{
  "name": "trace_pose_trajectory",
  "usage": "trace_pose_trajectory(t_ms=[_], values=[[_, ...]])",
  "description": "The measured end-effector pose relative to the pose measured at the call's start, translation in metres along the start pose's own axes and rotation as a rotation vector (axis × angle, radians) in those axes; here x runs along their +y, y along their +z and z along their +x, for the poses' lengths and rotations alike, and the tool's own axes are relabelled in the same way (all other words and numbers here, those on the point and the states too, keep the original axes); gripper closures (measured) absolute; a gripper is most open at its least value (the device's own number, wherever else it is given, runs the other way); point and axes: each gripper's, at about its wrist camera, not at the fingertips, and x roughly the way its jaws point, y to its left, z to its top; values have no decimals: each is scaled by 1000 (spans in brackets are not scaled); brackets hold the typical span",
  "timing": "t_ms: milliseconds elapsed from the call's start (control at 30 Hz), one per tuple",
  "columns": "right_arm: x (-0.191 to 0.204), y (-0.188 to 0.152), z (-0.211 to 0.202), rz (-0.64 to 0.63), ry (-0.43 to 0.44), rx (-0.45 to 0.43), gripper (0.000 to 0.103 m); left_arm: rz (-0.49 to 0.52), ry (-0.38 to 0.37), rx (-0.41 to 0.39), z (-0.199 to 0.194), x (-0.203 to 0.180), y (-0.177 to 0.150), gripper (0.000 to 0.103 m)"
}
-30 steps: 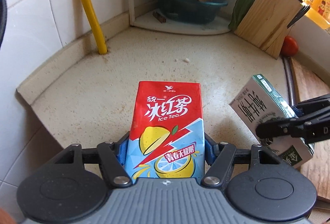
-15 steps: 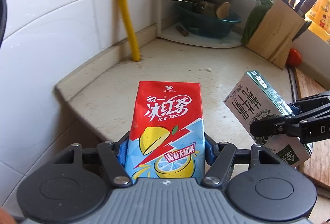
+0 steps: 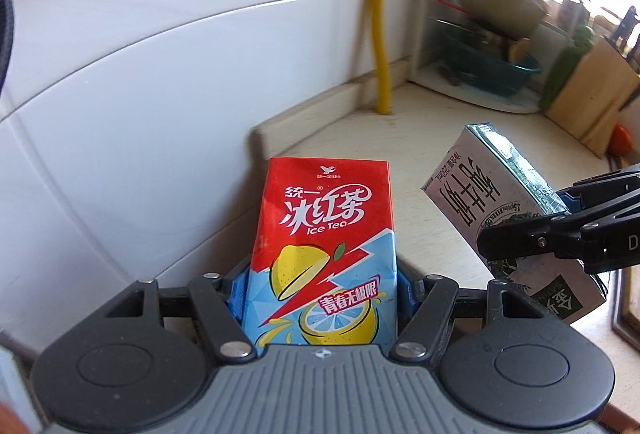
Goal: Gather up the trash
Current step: 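Carry both cartons down over the black bin, then open both grippers to drop the cartons into the bin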
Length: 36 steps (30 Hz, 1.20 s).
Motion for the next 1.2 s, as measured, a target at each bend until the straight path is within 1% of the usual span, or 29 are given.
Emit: trace_pose_trajectory(t_ms=[300, 500, 733, 1200], values=[[51, 10, 33, -79, 72, 47, 51, -62, 71, -1, -20, 42, -23, 39], [69, 10, 48, -111, 103, 73, 50, -87, 107, 11, -25, 57, -35, 39], [73, 10, 66, -127, 118, 109, 50, -97, 131, 39, -19, 65, -43, 39], [70, 3, 119, -95, 101, 202, 50, -132, 153, 155, 29, 84, -55, 39]])
